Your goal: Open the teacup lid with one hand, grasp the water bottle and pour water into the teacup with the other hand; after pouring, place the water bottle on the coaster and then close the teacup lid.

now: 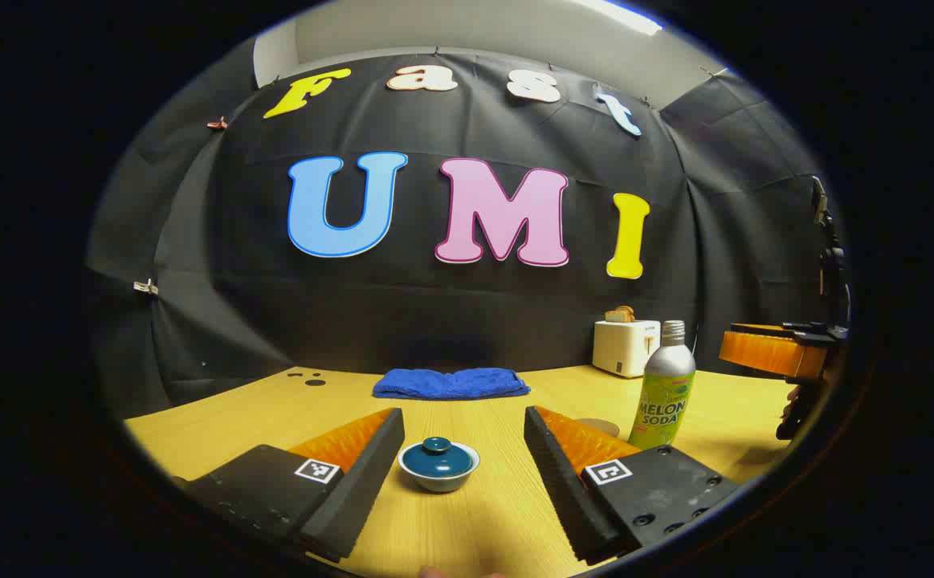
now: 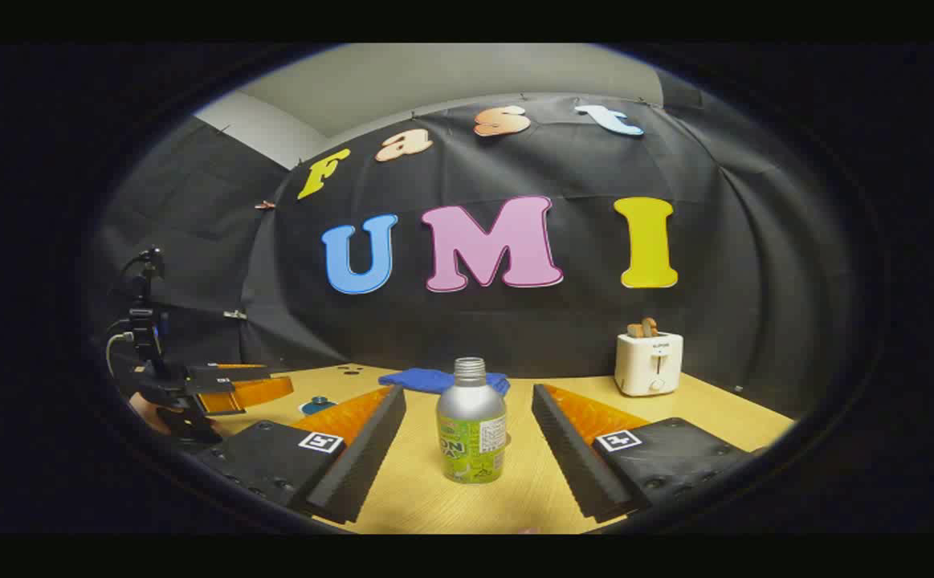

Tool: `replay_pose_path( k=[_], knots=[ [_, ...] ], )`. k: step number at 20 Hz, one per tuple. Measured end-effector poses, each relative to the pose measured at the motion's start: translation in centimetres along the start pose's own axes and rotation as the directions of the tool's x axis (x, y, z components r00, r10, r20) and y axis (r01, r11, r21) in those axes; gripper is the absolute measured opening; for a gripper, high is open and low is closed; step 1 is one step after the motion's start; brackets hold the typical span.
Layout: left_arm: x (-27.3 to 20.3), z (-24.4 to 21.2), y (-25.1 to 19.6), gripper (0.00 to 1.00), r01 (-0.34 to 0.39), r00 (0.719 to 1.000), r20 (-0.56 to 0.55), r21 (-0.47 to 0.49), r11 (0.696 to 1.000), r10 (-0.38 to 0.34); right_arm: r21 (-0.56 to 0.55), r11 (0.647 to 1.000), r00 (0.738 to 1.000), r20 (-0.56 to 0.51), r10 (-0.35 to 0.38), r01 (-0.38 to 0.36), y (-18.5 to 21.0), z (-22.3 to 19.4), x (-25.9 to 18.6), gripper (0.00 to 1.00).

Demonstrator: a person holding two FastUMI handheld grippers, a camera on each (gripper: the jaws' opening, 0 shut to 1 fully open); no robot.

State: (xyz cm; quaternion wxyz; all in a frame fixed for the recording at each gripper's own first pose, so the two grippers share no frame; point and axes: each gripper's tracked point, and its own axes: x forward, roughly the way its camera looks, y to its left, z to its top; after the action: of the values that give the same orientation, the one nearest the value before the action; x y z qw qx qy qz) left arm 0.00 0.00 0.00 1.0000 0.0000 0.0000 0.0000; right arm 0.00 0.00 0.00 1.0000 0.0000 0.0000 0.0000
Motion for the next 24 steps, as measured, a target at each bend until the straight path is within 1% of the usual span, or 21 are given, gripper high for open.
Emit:
replay_pose_path(
  k=[9, 15, 17, 20, 24],
  knots=[
    [-0.1, 0.3, -0.1, 0.95, 0.0, 1.0, 0.006, -0.014, 1.0, 0.001, -0.016, 1.0, 1.0, -0.015, -0.009, 0.008, -0.2, -0.4, 0.0, 0.98],
    [0.3, -0.1, -0.3, 0.95, 0.014, 1.0, 0.009, -0.025, 1.0, -0.014, -0.011, 1.0, 1.0, -0.028, -0.005, 0.005, -0.1, -0.8, 0.1, 0.98],
    [1.0, -0.1, 0.0, 0.95, 0.016, 1.0, 0.007, -0.02, 1.0, -0.016, -0.01, 1.0, 0.999, -0.031, -0.009, 0.009, -0.5, -0.8, 0.2, 0.98],
    [2.9, 0.0, 1.5, 0.95, -0.01, 1.0, 0.011, 0.011, 1.0, 0.01, -0.003, 1.0, 1.0, -0.018, -0.023, 0.023, -1.2, -0.3, 0.0, 0.98],
    [5.8, -1.4, 2.1, 0.95, 0.004, 0.999, -0.047, 0.001, 1.0, -0.004, 0.0, 0.999, 0.999, -0.004, -0.041, 0.041, -2.0, 0.3, -0.1, 0.98]
  ],
)
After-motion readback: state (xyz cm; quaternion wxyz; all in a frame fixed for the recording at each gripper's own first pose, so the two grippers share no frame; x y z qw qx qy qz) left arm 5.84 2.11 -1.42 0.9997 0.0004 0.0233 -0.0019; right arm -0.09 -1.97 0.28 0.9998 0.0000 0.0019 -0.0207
